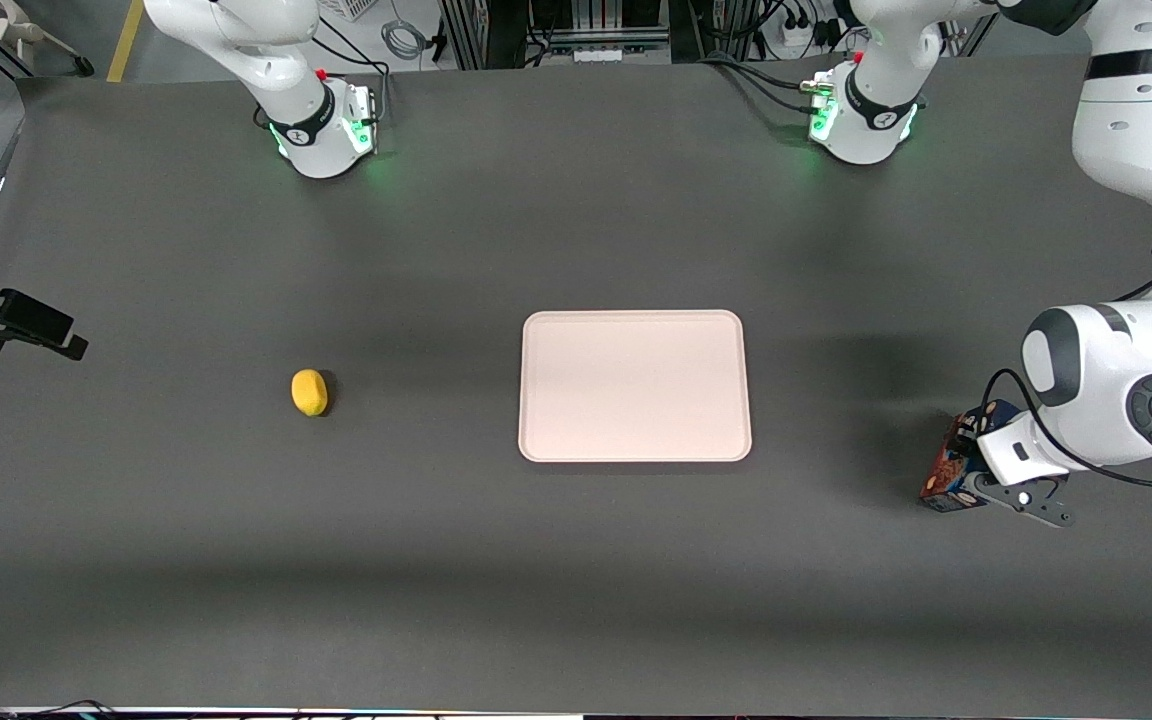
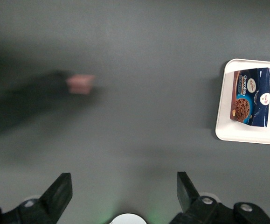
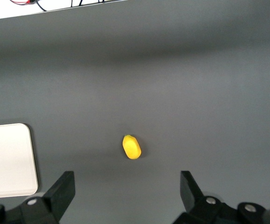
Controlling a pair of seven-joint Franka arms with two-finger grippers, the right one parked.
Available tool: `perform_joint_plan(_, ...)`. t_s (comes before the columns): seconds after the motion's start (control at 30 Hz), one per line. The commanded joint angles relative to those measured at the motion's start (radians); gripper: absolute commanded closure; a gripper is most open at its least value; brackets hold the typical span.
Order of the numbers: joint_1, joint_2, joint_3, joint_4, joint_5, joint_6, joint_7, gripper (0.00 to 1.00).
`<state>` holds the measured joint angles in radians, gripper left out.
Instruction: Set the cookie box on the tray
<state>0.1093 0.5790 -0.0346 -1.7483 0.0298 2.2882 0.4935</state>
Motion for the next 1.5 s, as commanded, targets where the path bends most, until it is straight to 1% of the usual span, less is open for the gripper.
perform_joint_plan(0.0, 0.003, -0.019, 0.002, -0.011, -0.025, -0.012, 0.011, 1.0)
perform_joint_plan(0.17, 0.003, -0.034, 0.013, 0.003, -0.028, -0.035, 0.01, 1.0)
perform_joint_plan(0.33, 0.001, -0.099, 0.013, 0.055, -0.054, -0.148, -0.039, 1.0)
perform_joint_plan(0.5, 0.0, -0.143, 0.012, 0.191, -0.079, -0.386, -0.105, 1.0)
perform_joint_plan(0.67, -0.007, -0.195, -0.001, 0.315, -0.079, -0.6, -0.272, 1.0)
perform_joint_plan(0.8, -0.008, -0.243, -0.086, 0.343, -0.076, -0.723, -0.494, 1.0)
perform_joint_plan(0.9, -0.01, -0.278, -0.165, 0.332, -0.068, -0.779, -0.671, 1.0)
perform_joint_plan(1.0, -0.01, -0.288, -0.253, 0.331, -0.065, -0.817, -0.82, 1.0)
perform_joint_plan(1.13, -0.014, -0.286, -0.353, 0.299, -0.065, -0.794, -0.973, 1.0)
perform_joint_plan(1.2, -0.017, -0.281, -0.39, 0.264, -0.065, -0.747, -1.024, 1.0)
perform_joint_plan(1.33, -0.019, -0.28, -0.442, 0.14, -0.065, -0.594, -1.046, 1.0)
perform_joint_plan(1.47, -0.022, -0.269, -0.462, 0.017, -0.064, -0.429, -1.032, 1.0)
